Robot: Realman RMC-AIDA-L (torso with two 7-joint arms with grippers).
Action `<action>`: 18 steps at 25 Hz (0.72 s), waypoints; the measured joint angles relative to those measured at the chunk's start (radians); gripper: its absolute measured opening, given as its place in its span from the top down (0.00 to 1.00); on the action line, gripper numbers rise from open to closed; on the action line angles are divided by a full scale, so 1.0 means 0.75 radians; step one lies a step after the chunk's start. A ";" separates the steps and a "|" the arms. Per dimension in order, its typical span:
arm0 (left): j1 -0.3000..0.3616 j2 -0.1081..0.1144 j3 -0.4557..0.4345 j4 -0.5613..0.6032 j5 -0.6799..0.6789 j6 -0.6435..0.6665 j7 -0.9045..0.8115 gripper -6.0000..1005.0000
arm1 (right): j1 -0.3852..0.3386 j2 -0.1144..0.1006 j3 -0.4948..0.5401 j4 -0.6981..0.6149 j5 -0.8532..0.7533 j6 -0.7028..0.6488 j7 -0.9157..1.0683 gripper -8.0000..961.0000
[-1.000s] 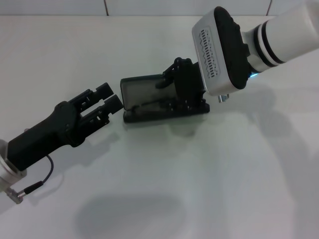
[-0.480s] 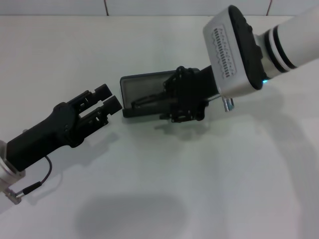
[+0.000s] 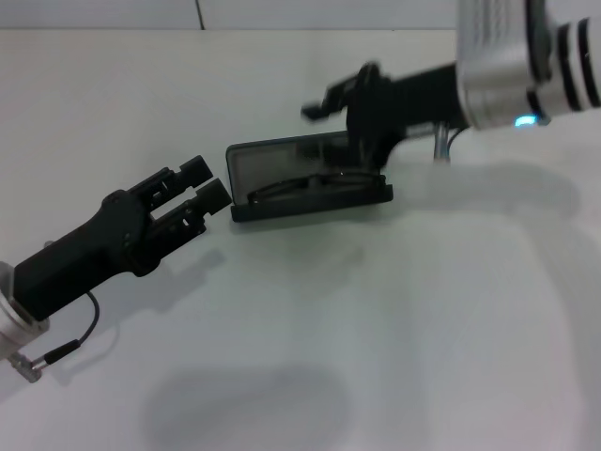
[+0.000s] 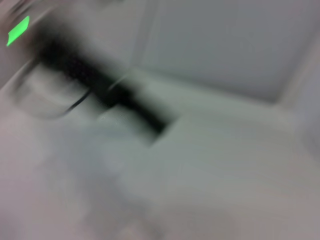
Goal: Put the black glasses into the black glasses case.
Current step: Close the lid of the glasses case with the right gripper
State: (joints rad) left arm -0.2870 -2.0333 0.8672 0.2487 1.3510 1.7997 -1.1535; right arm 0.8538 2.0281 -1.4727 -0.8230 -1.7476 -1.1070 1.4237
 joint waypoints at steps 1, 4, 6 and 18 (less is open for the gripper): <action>0.000 -0.001 0.000 0.001 0.000 0.000 0.003 0.38 | -0.003 0.000 0.027 0.013 0.039 0.035 0.040 0.60; 0.000 -0.003 0.000 0.001 0.000 0.001 0.008 0.38 | -0.005 -0.002 0.053 0.056 0.098 0.192 0.150 0.60; -0.001 -0.003 0.000 0.002 0.000 0.000 0.012 0.39 | 0.000 -0.002 0.049 0.066 0.101 0.215 0.173 0.60; 0.002 -0.005 0.007 -0.008 0.004 -0.021 0.044 0.38 | 0.009 0.002 -0.162 0.164 0.096 0.199 0.247 0.99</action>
State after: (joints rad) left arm -0.2853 -2.0367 0.8724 0.2428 1.3540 1.7840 -1.1204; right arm 0.8609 2.0294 -1.5941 -0.6998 -1.6758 -0.9576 1.6092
